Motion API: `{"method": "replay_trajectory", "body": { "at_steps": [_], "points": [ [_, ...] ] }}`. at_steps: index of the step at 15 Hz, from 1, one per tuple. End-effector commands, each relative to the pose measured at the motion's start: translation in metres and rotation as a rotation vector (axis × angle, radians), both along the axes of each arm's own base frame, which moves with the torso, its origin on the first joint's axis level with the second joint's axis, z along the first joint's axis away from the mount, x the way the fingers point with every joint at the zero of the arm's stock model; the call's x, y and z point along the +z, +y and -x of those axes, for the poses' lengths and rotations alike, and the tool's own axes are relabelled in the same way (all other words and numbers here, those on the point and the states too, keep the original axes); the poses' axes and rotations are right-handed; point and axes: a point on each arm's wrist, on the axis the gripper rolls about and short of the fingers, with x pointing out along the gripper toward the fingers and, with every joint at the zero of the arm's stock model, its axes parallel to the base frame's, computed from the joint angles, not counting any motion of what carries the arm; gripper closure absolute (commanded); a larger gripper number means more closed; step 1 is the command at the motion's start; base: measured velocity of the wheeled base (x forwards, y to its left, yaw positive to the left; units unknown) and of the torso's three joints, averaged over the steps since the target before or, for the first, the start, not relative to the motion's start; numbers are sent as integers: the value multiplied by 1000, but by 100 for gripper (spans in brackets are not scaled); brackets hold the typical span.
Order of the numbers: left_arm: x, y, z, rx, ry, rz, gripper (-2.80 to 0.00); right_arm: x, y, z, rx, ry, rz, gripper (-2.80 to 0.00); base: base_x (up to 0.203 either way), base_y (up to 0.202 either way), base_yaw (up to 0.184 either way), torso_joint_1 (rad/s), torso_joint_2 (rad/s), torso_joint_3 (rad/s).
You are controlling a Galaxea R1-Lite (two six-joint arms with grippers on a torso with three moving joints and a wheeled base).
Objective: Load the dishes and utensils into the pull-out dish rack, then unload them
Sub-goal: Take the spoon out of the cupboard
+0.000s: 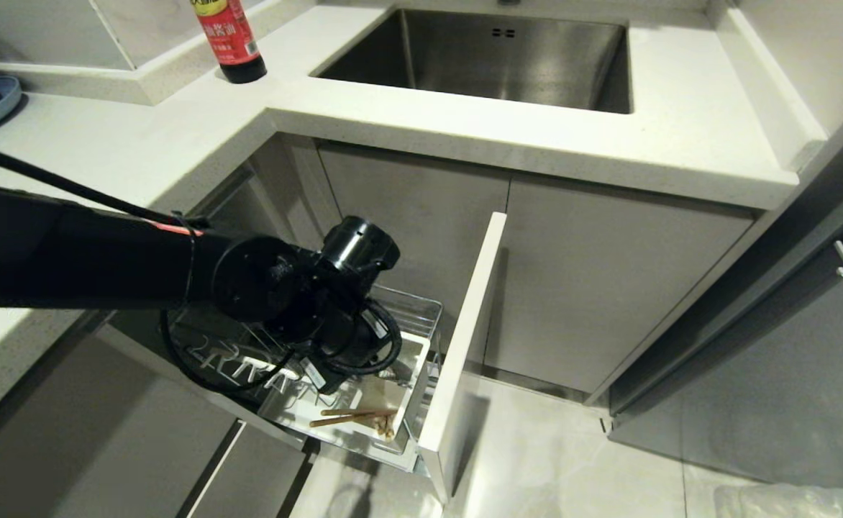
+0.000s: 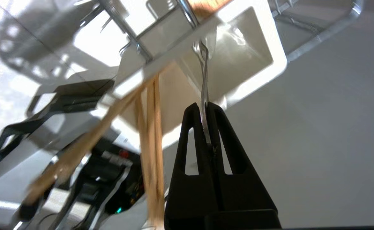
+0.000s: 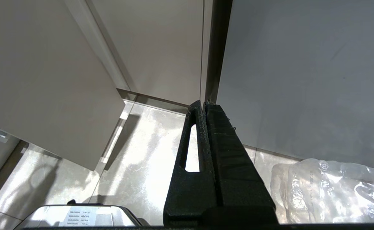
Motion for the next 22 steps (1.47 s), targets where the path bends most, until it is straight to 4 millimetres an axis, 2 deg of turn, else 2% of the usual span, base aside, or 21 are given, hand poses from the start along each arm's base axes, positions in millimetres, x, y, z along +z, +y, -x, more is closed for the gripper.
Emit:
{"method": "replay_trajectory", "body": {
  "at_steps": [1, 13, 16, 22],
  "points": [
    [23, 2, 11, -8, -29, 22, 0, 0, 0, 0, 0, 0, 0, 0, 0, 0, 0, 0, 0, 0],
    [63, 23, 55, -36, 7, -42, 0, 0, 0, 0, 0, 0, 0, 0, 0, 0, 0, 0, 0, 0],
    [80, 31, 70, -44, -35, -16, 0, 0, 0, 0, 0, -1, 0, 0, 0, 0, 0, 0, 0, 0],
    [127, 59, 112, -64, -163, 57, 0, 0, 0, 0, 1, 1, 0, 0, 0, 0, 0, 0, 0, 0]
  ]
}}
